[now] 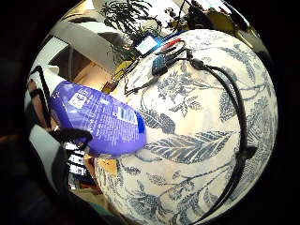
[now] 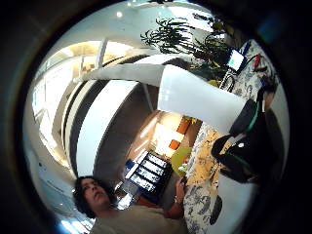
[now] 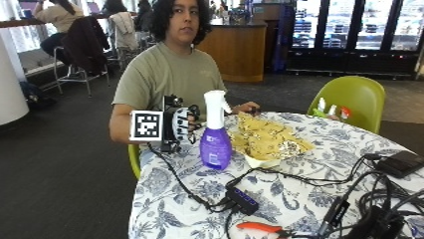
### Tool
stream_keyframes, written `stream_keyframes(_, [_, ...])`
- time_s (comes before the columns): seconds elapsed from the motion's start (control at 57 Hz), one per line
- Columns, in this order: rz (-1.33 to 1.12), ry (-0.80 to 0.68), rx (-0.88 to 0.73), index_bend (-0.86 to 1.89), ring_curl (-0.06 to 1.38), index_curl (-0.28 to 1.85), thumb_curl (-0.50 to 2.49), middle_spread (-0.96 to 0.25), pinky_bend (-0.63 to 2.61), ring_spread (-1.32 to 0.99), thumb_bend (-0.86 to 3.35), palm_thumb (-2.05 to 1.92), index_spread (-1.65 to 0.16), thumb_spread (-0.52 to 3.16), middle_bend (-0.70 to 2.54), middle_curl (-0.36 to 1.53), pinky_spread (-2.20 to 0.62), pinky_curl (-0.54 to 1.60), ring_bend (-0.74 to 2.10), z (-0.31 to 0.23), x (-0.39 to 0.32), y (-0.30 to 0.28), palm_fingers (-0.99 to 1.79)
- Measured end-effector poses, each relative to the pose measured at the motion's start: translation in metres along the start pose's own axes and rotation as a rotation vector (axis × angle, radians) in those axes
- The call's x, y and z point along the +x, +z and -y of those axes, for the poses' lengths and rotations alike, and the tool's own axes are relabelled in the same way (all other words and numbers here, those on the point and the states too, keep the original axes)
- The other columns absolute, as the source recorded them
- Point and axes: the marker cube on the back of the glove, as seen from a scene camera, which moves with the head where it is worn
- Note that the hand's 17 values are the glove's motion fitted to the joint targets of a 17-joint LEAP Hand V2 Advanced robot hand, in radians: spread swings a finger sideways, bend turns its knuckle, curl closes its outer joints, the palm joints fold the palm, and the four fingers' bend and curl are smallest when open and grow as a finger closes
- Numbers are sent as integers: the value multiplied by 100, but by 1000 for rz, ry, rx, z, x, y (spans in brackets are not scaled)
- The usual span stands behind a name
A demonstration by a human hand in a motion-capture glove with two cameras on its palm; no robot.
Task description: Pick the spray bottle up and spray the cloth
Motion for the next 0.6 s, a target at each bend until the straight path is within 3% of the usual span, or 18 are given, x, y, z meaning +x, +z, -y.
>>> stream_keyframes(0.123, [-13,5,-69,72,64,56,54,-22,92,-23,15,105,-25,138,73,71,-14,70,93,-15,-4,-18,121])
stream_keyframes(0.211, [-80,35,-247,61,64,55,51,-20,83,-21,3,90,-24,131,71,71,-18,66,93,-42,-3,-38,115])
stream_keyframes(0.316, [-191,90,-298,38,59,51,43,-10,54,-13,-8,66,-24,119,53,62,-1,61,77,-75,-2,-63,51])
stream_keyframes(0.386, [-218,94,-310,25,53,45,40,-4,52,-9,-7,59,-26,112,40,55,10,54,65,-96,-3,-80,33])
stream_keyframes(0.597, [-227,119,-294,13,39,33,37,4,47,-2,-4,52,-31,101,24,44,23,42,46,-141,-5,-124,25])
